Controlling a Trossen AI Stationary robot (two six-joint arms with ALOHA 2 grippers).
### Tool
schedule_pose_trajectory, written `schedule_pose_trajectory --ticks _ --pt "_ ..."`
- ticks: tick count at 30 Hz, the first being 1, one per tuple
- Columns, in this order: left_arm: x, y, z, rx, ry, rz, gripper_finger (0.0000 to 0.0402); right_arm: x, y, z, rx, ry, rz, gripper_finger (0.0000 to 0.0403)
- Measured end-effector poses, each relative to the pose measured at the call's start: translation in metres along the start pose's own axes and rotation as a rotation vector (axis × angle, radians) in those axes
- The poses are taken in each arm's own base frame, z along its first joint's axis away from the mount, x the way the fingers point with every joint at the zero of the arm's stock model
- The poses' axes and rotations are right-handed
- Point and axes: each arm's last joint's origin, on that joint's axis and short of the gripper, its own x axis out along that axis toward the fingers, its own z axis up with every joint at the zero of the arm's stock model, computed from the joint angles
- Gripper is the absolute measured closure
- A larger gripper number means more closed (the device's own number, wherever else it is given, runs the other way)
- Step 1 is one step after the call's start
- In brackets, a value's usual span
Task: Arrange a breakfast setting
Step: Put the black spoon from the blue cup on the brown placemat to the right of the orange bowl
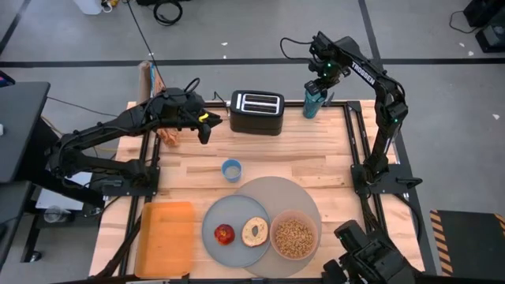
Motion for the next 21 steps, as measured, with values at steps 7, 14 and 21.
schedule_pose_trajectory --ticks 7,14,21 --pt "0.0 0.0 0.0 0.006 0.0 0.0 0.0308 -0.0003 0.0066 -0.0003 -0.031 0.001 0.002 0.0317" --pt "0.0 0.0 0.0 0.011 0.0 0.0 0.0308 -0.0005 0.0067 -0.0011 -0.041 0.008 0.002 0.0337" --pt "0.0001 0.0 0.0 0.012 0.0 0.0 0.0308 -0.0005 0.0063 -0.0011 -0.057 0.008 -0.005 0.0372"
